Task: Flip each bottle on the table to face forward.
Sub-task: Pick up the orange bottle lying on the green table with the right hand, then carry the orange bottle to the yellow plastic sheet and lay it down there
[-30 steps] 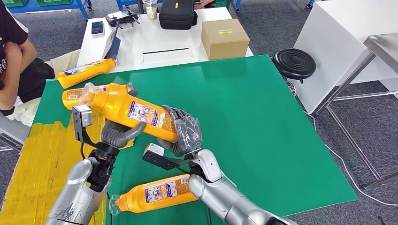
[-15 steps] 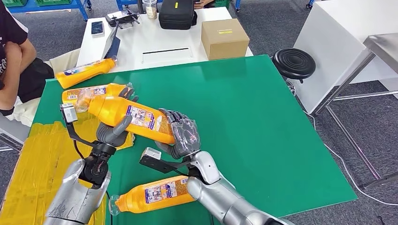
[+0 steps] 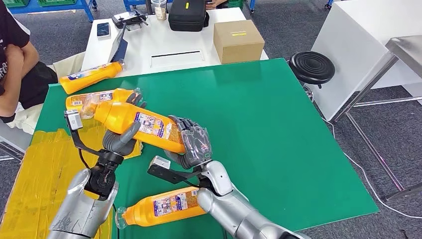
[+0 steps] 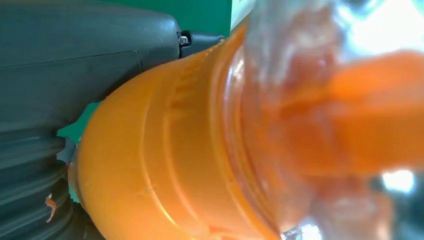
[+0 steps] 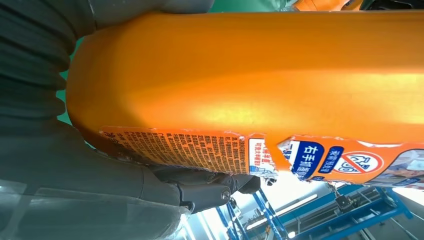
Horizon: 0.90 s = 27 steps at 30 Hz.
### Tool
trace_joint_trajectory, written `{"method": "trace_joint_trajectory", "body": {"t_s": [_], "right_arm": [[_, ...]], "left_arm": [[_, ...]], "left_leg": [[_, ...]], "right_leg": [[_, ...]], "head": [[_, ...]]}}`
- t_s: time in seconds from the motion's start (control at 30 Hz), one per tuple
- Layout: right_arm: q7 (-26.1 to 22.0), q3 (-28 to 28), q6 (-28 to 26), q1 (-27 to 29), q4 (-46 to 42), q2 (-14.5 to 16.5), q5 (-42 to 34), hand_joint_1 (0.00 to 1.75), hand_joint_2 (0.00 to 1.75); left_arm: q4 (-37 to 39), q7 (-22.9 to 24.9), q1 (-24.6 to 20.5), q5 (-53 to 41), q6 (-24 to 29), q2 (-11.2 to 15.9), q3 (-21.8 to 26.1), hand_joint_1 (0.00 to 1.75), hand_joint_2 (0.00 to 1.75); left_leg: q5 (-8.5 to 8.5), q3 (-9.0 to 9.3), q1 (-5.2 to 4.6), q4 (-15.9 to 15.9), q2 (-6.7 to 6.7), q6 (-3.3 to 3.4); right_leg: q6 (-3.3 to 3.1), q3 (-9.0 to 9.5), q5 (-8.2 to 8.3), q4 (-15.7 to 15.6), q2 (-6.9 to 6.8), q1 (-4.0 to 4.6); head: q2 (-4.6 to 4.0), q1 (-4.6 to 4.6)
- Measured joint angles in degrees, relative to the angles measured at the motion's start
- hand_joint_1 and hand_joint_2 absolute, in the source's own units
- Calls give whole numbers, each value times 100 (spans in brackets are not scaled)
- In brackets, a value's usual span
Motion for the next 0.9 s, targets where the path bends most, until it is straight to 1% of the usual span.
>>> {"method": "trace_joint_trajectory", "body": {"t_s": [0.03,0.07,0.1,0.17,0.5,0.9], "right_arm": [[0,-1,0,0,8,2,-9,175,175],[1,-3,0,-1,14,3,-17,175,175],[2,-5,-1,-1,18,3,-25,175,175],[7,-12,-1,-2,25,3,-37,175,175],[22,-30,-1,-2,32,5,-52,175,175],[62,-46,-1,20,26,5,11,175,175]], "left_arm": [[-1,-9,2,-7,20,-8,-1,93,175],[-4,-18,5,-17,41,-15,-3,135,175],[-8,-29,9,-28,59,-22,-8,159,175],[-21,-43,22,-44,87,-34,-19,175,175],[-239,-108,148,-54,239,-89,-91,175,175],[-556,-175,305,-54,298,-107,-227,175,175]], "left_leg": [[0,0,0,0,0,0],[0,0,0,0,0,0],[0,0,0,0,0,0],[0,0,0,0,0,0],[0,0,0,0,0,0],[0,0,0,0,1,0]], "right_leg": [[0,0,0,0,0,0],[0,0,0,0,0,0],[0,0,0,0,0,0],[0,0,0,0,0,0],[0,0,0,0,0,0],[0,-2,0,0,1,0]], "head": [[0,0],[0,0],[0,0],[0,1],[0,-1],[0,-1]]}}
